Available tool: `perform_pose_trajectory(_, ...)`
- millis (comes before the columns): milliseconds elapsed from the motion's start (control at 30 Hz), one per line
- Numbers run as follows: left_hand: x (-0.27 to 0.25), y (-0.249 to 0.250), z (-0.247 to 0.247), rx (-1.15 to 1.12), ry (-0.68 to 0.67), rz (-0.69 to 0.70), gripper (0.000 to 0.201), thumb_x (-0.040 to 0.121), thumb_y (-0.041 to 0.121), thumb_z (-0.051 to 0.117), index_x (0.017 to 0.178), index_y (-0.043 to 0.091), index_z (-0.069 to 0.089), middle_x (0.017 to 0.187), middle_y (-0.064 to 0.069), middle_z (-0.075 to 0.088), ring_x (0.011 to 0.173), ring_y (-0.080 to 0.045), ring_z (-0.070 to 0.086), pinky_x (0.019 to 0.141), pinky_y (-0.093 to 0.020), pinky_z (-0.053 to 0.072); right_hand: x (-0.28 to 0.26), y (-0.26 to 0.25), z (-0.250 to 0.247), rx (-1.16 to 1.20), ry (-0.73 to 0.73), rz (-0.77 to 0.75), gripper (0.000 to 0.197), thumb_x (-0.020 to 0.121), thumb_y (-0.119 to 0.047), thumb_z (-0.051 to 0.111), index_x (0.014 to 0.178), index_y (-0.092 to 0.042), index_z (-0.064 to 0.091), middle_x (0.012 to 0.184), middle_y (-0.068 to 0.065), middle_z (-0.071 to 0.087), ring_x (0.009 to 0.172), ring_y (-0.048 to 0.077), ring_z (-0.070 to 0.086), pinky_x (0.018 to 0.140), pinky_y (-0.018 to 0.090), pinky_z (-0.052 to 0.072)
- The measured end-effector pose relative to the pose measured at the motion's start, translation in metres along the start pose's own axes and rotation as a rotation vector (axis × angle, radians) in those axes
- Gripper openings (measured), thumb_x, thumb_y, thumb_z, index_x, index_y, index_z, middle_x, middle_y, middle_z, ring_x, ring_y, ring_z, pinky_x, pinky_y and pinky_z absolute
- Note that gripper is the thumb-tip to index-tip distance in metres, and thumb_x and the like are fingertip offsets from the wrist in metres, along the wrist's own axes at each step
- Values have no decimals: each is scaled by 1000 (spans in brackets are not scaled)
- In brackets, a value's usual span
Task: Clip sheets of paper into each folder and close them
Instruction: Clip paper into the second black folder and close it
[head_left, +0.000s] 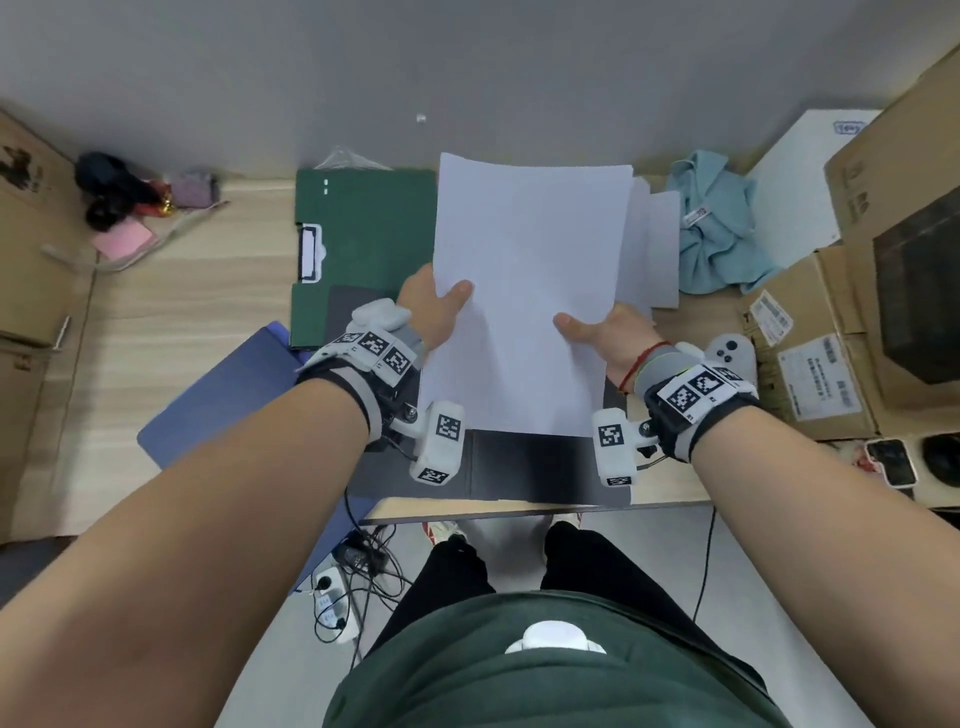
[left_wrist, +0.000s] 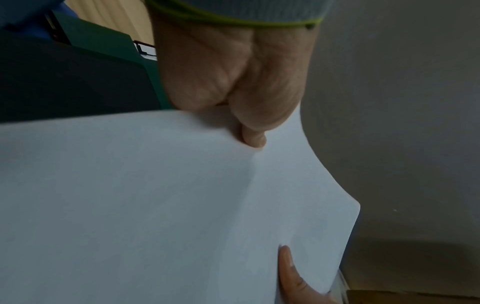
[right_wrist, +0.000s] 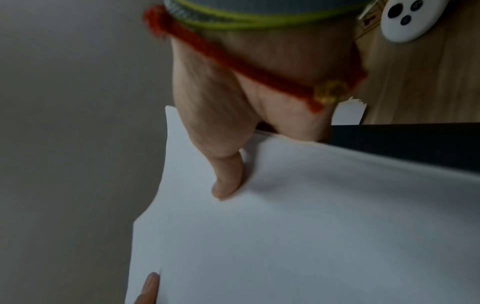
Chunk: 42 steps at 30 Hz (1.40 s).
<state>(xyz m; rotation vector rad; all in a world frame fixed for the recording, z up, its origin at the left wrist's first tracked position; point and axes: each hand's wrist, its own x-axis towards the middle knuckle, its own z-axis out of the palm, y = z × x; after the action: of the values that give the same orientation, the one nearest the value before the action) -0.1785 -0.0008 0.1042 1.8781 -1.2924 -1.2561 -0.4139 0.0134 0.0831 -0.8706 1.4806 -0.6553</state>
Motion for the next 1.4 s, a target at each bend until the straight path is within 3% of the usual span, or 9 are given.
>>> perform_pose_trajectory(133, -5, -11, 11, 130, -147, -137, 37, 88, 26, 71, 118, 6, 63, 117, -8, 69, 103, -26, 66, 93, -41, 54, 19, 21, -18, -343, 90, 114, 65, 65, -59, 77, 97, -6, 59, 85, 3, 60, 73, 19, 58, 68, 29, 50)
perform_pose_trajectory(267, -15, -36, 21, 34, -254, -338, 15, 82, 0, 71, 95, 5, 67, 87, -17, 67, 66, -18, 67, 58, -21, 58, 19, 53, -43, -395, 140, 223, 65, 78, -46, 76, 119, 1, 58, 115, 9, 64, 104, 26, 61, 94, 40, 50)
perform_pose_trajectory(367, -16, -64, 33, 76, -273, -451, 18, 82, -7, 67, 94, 6, 70, 93, -14, 65, 75, -20, 69, 73, -27, 61, 10, 82, -62, -427, 194, 363, 78, 80, -49, 74, 135, 2, 49, 134, 14, 57, 119, 32, 57, 99, 45, 49)
perform_pose_trajectory(500, -10, -86, 57, 207, -302, -522, 13, 73, 12, 77, 82, 19, 71, 81, -9, 72, 83, -23, 74, 86, -37, 59, 3, 114, -79, -465, 207, 457, 85, 82, -51, 71, 140, 3, 42, 140, 14, 52, 125, 33, 52, 102, 44, 45)
perform_pose_trajectory(667, 6, -89, 84, 537, -307, -452, 45, 51, 59, 74, 82, 29, 62, 95, 2, 73, 85, -21, 71, 85, -37, 58, 10, 140, -81, -385, 182, 452, 92, 64, -61, 76, 130, -2, 54, 126, 10, 63, 116, 30, 60, 101, 47, 48)
perform_pose_trajectory(833, 5, -64, 93, 851, -304, -396, 40, 78, 58, 71, 100, 30, 52, 93, 3, 61, 84, -22, 59, 85, -32, 51, 15, 136, -61, -366, 168, 427, 56, 82, -39, 75, 123, -2, 61, 116, 8, 67, 106, 26, 64, 94, 37, 50)
perform_pose_trajectory(1067, 15, -73, 108, 887, -251, -387, 31, 77, 40, 74, 90, 19, 56, 89, 1, 59, 76, -19, 56, 53, -27, 34, 22, 138, -57, -359, 154, 418, 45, 87, -32, 72, 119, -2, 61, 107, 5, 64, 99, 23, 61, 84, 32, 46)
perform_pose_trajectory(1233, 23, -71, 108, 915, -326, -409, 28, 78, 37, 70, 88, 17, 53, 88, -1, 57, 77, -19, 56, 51, -25, 36, 24, 139, -59, -342, 145, 412, 46, 88, -34, 71, 120, -3, 61, 107, 6, 64, 96, 24, 60, 81, 31, 44)
perform_pose_trajectory(1400, 24, -66, 108, 905, -312, -427, 28, 75, 38, 70, 86, 16, 56, 75, 1, 55, 58, -15, 50, 47, -22, 33, 26, 138, -60, -355, 123, 416, 39, 89, -34, 69, 113, -5, 58, 103, 4, 59, 98, 25, 58, 80, 31, 41)
